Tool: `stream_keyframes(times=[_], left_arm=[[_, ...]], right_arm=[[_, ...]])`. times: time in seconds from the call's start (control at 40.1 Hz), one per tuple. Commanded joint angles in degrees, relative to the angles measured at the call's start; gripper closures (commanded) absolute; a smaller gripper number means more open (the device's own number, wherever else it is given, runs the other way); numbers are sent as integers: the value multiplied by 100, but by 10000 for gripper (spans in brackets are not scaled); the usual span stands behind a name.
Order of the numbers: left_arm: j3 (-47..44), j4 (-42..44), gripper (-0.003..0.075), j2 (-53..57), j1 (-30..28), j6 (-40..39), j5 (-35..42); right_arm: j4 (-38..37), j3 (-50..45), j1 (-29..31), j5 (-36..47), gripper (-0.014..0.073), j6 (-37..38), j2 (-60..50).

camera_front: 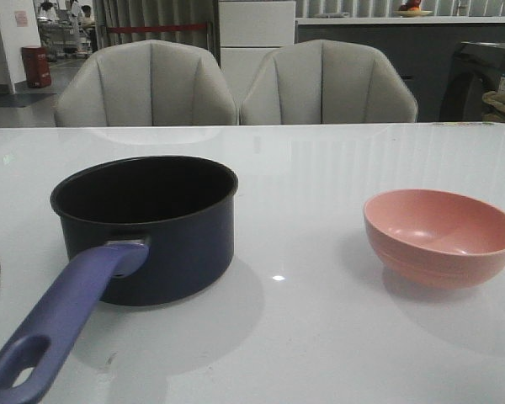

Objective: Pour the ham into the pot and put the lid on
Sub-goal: 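Grasp the lid knob with the left gripper and lift the lid, then carry the glass lid over the saucepan with the left gripper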

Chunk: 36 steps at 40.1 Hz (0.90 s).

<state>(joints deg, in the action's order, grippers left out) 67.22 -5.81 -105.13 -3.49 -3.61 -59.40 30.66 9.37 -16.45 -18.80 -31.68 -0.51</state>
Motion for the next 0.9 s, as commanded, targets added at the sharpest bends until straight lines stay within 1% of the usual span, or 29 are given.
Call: stream_keyframes(times=[0.0, 0.299, 0.674, 0.774, 0.873], left_arm=[[38, -180, 607, 130, 8, -8, -49], [350, -194, 607, 458, 8, -8, -58], [1279, -229, 607, 818, 31, -8, -497], [1535, -269, 607, 867, 174, 5, -653], [1802, -269, 607, 867, 498, 141, -707]], right_arm=[[107, 148, -9, 349, 436, -34, 58], [107, 148, -9, 349, 436, -34, 58], [107, 148, -9, 349, 436, -34, 58], [107, 148, -9, 349, 436, -34, 58], [107, 148, -9, 349, 436, -34, 58]])
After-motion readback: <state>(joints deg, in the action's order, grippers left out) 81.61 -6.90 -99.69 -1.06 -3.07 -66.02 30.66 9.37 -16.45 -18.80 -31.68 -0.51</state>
